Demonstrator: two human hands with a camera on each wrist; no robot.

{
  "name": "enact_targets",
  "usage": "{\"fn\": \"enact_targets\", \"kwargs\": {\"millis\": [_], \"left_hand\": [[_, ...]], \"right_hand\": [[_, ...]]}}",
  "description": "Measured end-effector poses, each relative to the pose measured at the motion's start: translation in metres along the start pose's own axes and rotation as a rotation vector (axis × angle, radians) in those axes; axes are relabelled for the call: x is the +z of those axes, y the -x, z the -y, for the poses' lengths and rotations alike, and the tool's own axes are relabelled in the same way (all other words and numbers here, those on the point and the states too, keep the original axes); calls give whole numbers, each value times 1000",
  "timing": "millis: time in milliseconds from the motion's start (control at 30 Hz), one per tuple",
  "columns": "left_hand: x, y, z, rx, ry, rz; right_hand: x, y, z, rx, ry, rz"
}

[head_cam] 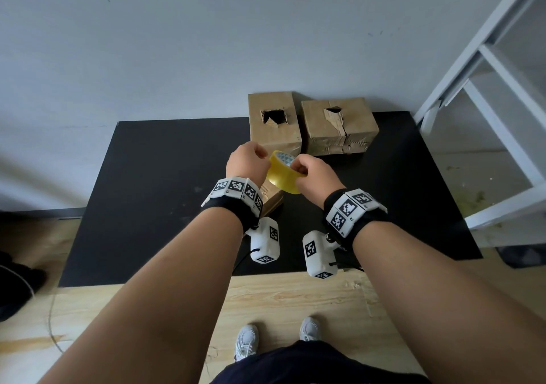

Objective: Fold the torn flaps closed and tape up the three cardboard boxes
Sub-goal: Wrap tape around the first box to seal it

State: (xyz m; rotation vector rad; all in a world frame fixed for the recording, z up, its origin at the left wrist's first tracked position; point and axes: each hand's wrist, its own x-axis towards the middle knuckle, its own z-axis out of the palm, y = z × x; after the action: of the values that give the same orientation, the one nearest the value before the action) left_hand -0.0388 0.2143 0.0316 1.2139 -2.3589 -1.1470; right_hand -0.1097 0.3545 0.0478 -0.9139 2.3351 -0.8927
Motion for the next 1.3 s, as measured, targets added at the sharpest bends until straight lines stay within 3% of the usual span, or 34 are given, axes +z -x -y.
{"fn": "enact_targets", "kwargs": {"millis": [167,333,567,733,1033,1300], "left_hand": [[3,2,1,-67,102,43],[3,1,0,-69,22,154],[1,2,-2,-34,-55,73],[-5,-5,4,-51,-14,121],[-3,2,0,9,-312,169],[-6,1,1,14,-371,287]], "right_hand": [[0,-3,-4,13,4,-5],[2,-4,-6,28,4,-34],[2,-4,-3,33,9,-49],[-2,-2,-1,7,13,-17],[-1,1,1,-29,55,11],[3,7,-1,-54,248,94]]}}
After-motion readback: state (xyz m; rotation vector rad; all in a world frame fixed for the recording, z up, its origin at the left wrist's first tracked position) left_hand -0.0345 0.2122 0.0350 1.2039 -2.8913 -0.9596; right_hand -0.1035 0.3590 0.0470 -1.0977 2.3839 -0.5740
